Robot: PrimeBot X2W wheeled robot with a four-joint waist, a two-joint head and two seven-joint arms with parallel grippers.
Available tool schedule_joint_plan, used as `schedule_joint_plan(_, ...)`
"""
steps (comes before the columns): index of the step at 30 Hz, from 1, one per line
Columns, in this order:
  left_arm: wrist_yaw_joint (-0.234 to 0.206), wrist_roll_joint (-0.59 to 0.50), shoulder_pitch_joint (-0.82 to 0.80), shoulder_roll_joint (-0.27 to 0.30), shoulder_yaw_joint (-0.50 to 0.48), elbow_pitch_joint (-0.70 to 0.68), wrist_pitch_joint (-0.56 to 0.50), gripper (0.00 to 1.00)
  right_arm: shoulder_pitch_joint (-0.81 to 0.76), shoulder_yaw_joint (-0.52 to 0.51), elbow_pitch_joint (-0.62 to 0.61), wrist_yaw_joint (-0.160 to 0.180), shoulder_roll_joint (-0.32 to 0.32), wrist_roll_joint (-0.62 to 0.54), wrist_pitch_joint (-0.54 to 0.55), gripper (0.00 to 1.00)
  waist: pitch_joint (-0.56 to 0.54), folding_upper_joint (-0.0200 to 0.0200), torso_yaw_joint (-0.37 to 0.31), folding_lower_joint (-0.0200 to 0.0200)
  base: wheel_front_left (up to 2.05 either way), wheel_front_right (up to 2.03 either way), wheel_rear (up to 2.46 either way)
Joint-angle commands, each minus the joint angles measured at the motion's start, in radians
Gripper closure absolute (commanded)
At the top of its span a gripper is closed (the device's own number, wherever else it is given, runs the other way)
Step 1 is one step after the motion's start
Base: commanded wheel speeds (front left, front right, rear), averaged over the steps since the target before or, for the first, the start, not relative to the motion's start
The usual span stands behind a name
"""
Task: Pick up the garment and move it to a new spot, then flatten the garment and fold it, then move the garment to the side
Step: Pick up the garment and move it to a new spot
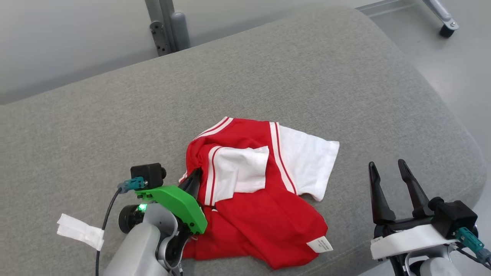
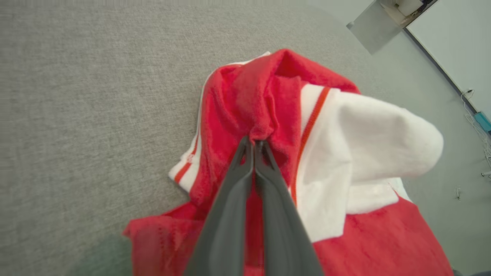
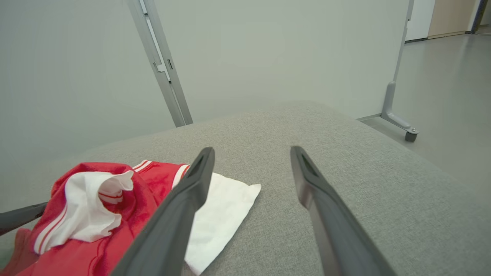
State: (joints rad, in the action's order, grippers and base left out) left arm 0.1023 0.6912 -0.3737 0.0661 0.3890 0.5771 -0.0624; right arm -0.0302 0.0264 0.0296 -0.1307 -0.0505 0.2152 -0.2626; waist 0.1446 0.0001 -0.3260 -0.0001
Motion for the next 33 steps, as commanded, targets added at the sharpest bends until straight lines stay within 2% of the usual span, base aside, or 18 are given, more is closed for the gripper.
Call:
schedule_joint_plan(1, 0.008, -0.014, -0.026, -0.004, 0.016, 0.015, 0.034, 0.01, 0.008, -0.002, -0.002, 0.0, -0.001, -0.005, -0.004, 0.0, 0.002, -0.0001, 0.037, 0.0001, 0.0, 0.0, 0.0)
schedule_joint_plan(6, 0.008, -0.088, -0.037, 0.001, 0.057, -0.01, 0.192, 0.0, 0.006, -0.007, -0.016, 0.0, -0.001, -0.028, -0.004, 0.0, -0.023, -0.0001, 0.081, 0.0001, 0.0, 0.0, 0.0)
schedule_joint_plan(10, -0.036, -0.161, 0.016, 0.035, 0.051, -0.091, 0.301, 0.0, -0.026, -0.04, -0.047, 0.0, -0.015, -0.043, -0.004, 0.0, -0.054, -0.0001, 0.132, 0.0001, 0.0, 0.0, 0.0)
schedule_joint_plan(16, -0.104, -0.24, 0.16, 0.072, -0.001, -0.249, 0.327, 0.0, -0.072, -0.079, -0.095, 0.0, -0.053, -0.052, -0.004, 0.0, -0.094, -0.0001, 0.213, 0.0001, 0.0, 0.0, 0.0)
schedule_joint_plan(18, -0.113, -0.273, 0.221, 0.084, -0.027, -0.291, 0.327, 0.0, -0.088, -0.093, -0.103, 0.0, -0.06, -0.058, -0.004, 0.0, -0.112, -0.0001, 0.239, 0.0001, 0.0, 0.0, 0.0)
schedule_joint_plan(20, -0.117, -0.281, 0.286, 0.07, -0.068, -0.32, 0.327, 0.0, -0.109, -0.11, -0.103, 0.0, -0.068, -0.054, -0.004, 0.0, -0.132, -0.0001, 0.266, 0.0001, 0.0, 0.0, 0.0)
schedule_joint_plan(25, -0.098, -0.353, 0.391, 0.062, -0.164, -0.35, 0.327, 0.0, -0.136, -0.131, -0.09, 0.0, -0.08, -0.062, -0.004, 0.0, -0.151, -0.0001, 0.312, 0.0001, 0.0, 0.0, 0.0)
schedule_joint_plan(29, -0.052, -0.395, 0.448, 0.046, -0.252, -0.358, 0.327, 0.0, -0.141, -0.142, -0.077, 0.0, -0.07, -0.074, -0.004, 0.0, -0.156, -0.0001, 0.33, 0.0001, 0.0, 0.0, 0.0)
schedule_joint_plan(33, -0.01, -0.433, 0.472, 0.028, -0.301, -0.353, 0.327, 0.0, -0.153, -0.147, -0.066, 0.0, -0.056, -0.084, -0.003, 0.0, -0.161, -0.0001, 0.335, 0.0001, 0.0, 0.0, 0.0)
